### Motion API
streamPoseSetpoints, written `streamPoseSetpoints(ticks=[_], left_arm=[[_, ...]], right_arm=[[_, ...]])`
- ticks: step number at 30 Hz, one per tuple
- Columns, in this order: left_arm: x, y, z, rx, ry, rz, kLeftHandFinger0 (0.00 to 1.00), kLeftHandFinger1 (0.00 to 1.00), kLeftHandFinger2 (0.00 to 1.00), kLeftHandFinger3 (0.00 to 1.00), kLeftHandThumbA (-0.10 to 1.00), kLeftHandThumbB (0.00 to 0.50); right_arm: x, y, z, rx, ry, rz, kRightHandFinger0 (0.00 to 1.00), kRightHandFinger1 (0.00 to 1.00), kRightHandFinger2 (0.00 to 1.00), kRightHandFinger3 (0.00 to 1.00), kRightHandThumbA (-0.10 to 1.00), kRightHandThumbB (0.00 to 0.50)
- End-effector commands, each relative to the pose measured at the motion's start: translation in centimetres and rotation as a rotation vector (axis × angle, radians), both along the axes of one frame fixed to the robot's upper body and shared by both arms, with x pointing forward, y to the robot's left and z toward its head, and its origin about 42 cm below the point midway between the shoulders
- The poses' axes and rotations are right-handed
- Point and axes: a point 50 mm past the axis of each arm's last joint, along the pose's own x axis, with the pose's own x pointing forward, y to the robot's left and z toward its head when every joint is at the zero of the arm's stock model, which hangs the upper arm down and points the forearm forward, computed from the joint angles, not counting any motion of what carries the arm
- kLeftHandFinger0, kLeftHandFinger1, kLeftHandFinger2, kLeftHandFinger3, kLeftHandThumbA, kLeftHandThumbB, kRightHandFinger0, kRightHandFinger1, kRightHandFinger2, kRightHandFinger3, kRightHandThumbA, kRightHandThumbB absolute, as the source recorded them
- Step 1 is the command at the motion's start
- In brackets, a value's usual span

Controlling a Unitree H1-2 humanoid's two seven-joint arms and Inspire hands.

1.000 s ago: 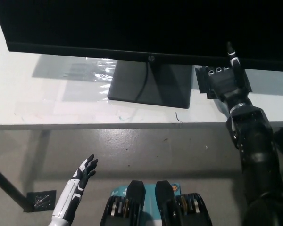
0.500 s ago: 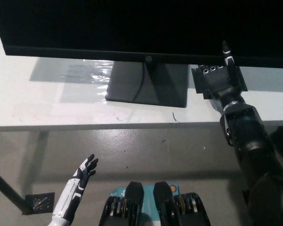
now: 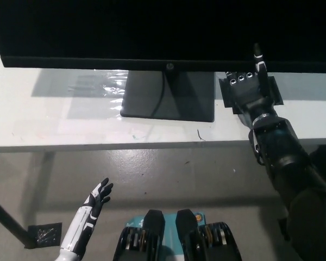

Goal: The monitor is being placed at the center of the desk and the robot uses its right hand to grab on the right side of the monitor and tilt the angle of the montior sideways.

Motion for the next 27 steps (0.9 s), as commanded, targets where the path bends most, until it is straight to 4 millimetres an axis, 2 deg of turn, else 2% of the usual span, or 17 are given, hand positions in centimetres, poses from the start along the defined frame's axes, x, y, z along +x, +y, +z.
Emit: streamPoseSetpoints(ticks=[1,18,22,25,27], left_arm=[[0.7,-0.2,1.3,-0.011,-0.079,0.001,1.00,1.00,1.00,1.00,1.00,0.286],[1.3,-0.2,1.6,-0.009,-0.088,-0.009,1.00,1.00,1.00,1.00,1.00,0.298],[1.4,-0.3,1.7,-0.007,-0.089,-0.018,1.00,1.00,1.00,1.00,1.00,0.296],[2.0,0.0,2.1,0.001,-0.103,-0.018,1.00,1.00,1.00,1.00,1.00,0.299],[2.2,0.1,2.2,-0.001,-0.103,-0.022,1.00,1.00,1.00,1.00,1.00,0.298]], right_arm=[[2.3,0.8,4.8,-0.045,0.035,-0.034,1.00,1.00,1.00,1.00,1.00,0.386],[3.0,0.2,6.6,-0.057,0.039,-0.057,1.00,1.00,1.00,1.00,1.00,0.370],[2.6,-0.1,5.6,-0.054,0.018,-0.050,1.00,1.00,1.00,1.00,1.00,0.377],[2.1,0.5,4.9,-0.056,-0.066,-0.007,1.00,1.00,1.00,1.00,1.00,0.397],[1.2,1.0,4.2,-0.013,-0.154,0.029,1.00,1.00,1.00,1.00,1.00,0.375]])
